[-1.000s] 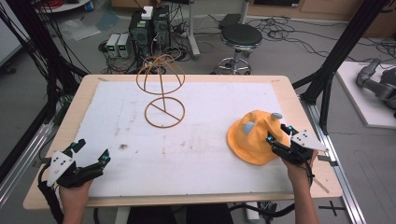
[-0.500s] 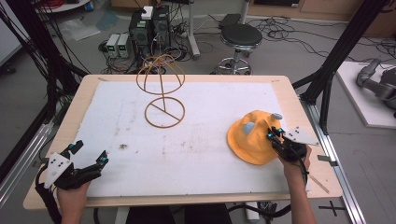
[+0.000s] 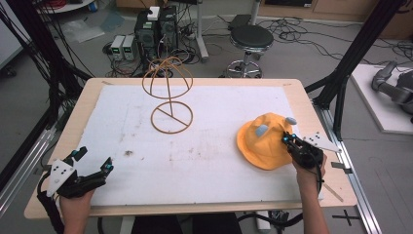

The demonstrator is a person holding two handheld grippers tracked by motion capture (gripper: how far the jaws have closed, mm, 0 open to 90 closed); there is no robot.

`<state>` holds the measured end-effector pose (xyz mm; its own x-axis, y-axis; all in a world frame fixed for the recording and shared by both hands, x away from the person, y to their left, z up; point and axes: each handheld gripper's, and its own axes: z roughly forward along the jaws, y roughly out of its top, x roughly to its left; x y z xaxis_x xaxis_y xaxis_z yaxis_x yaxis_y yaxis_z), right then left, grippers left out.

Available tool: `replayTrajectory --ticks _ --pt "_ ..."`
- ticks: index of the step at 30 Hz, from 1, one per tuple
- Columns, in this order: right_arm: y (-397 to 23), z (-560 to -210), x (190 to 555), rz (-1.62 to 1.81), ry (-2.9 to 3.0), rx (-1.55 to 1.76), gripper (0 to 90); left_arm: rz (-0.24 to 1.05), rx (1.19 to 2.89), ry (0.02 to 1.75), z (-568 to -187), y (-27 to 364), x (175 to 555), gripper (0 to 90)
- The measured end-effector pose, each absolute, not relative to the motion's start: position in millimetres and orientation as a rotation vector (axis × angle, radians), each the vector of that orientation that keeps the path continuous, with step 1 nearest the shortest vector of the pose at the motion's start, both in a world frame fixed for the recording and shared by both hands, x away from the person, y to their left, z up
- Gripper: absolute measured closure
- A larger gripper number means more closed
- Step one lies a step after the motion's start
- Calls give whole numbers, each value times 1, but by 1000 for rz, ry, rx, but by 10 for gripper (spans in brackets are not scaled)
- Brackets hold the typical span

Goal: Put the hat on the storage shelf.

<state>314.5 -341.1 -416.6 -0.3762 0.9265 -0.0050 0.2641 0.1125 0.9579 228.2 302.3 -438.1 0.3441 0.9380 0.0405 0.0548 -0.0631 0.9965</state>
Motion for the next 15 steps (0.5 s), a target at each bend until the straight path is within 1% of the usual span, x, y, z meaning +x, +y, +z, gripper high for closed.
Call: replayTrajectory --ticks 9,15 --pt "-344 -404 307 1390 1651 1182 890 956 1439 961 -437 302 228 103" --pt "-338 -381 300 1453 1601 1130 890 958 1431 963 -436 302 227 103"
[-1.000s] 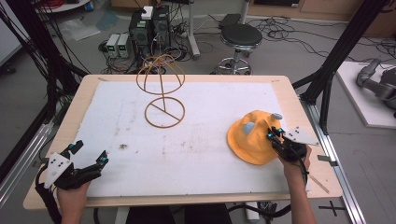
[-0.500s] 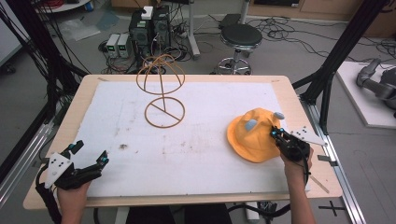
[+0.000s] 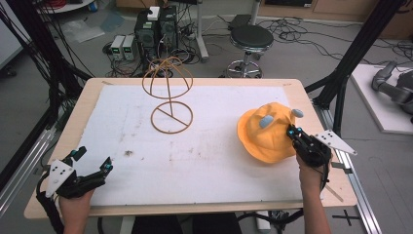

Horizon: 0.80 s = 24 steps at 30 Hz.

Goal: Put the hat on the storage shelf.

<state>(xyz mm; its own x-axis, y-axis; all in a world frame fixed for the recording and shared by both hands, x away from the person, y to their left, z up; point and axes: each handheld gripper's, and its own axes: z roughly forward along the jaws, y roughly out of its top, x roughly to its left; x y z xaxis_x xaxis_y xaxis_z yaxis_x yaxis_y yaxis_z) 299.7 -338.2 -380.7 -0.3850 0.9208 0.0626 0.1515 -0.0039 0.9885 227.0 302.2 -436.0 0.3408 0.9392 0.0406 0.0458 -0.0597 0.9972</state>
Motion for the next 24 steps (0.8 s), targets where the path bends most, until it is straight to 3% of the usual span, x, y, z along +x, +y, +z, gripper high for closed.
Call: replayTrajectory --ticks 9,24 --pt "-317 -332 296 1516 1544 1022 890 958 1436 952 -435 299 228 103" --pt "-277 -285 314 1607 1480 976 890 960 1430 956 -435 300 228 103"
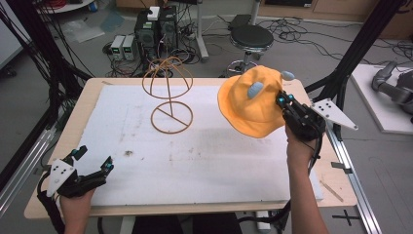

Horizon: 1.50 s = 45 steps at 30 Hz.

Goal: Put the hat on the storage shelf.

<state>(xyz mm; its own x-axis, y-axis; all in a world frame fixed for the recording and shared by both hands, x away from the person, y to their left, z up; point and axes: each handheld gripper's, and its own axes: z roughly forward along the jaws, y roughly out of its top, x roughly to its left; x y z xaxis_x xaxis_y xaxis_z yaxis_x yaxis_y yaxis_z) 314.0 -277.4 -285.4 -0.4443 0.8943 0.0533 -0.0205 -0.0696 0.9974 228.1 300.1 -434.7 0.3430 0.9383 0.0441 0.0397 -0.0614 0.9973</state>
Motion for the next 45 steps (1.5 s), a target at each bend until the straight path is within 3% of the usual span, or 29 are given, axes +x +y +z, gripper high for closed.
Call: replayTrajectory --ticks 30,45 --pt "-169 -221 362 1613 1505 855 890 943 1407 925 -432 295 228 103" --pt "-121 -214 385 1631 1513 847 889 930 1376 919 -430 296 225 103"
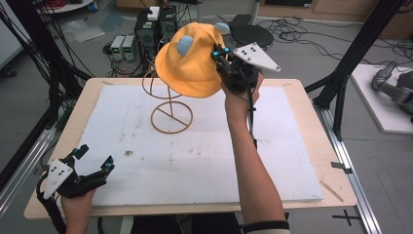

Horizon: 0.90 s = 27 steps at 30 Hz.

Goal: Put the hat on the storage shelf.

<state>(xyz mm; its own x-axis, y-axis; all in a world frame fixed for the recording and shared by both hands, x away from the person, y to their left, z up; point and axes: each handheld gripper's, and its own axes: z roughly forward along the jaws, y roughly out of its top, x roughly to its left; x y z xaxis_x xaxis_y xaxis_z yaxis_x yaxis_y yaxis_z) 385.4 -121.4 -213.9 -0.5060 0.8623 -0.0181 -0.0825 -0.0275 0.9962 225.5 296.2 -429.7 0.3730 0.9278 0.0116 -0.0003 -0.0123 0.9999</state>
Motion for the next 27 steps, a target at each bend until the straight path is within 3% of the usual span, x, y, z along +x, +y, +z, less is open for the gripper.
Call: replayTrajectory --ticks 27 --pt "-49 -250 426 1602 1529 924 888 903 1362 913 -431 296 227 103"
